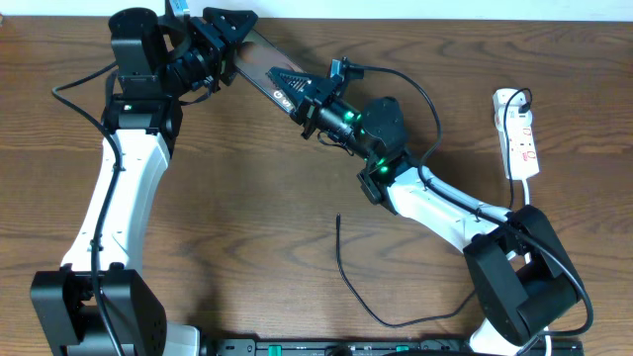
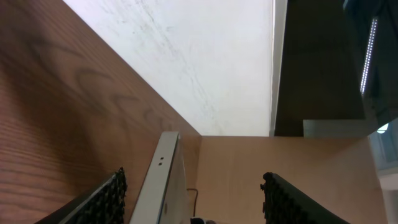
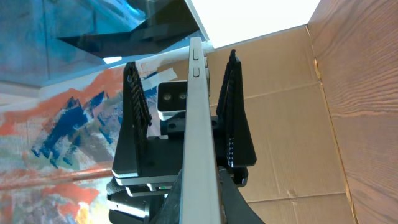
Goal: Plug charger to phone and switch on socket
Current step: 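Close the left gripper on the phone's far end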
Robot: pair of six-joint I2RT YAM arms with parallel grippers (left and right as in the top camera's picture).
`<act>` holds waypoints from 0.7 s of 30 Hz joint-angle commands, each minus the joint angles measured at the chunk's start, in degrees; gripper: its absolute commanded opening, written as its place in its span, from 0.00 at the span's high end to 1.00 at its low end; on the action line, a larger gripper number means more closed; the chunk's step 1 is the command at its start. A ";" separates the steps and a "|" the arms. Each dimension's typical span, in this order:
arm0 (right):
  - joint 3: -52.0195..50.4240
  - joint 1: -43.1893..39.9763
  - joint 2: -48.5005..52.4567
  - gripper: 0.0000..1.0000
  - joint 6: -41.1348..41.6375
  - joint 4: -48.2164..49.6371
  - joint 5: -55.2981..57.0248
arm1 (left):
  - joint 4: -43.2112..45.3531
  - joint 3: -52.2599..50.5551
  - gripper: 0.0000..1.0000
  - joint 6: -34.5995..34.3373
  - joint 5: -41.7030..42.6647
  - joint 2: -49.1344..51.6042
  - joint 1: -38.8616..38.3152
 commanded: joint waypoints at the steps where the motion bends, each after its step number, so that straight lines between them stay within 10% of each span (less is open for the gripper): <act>1: 0.72 0.83 -0.57 0.99 -1.14 1.01 1.57 | 0.52 -0.35 0.36 1.46 -0.13 -0.20 -0.24; 10: 0.72 0.83 -0.57 0.99 -1.14 1.03 2.12 | 0.52 -0.35 0.66 1.88 -0.17 -0.20 -0.35; 21: 0.74 0.85 -0.57 0.99 -0.61 2.16 2.21 | 0.50 -0.35 0.71 3.17 -0.31 -0.20 -0.35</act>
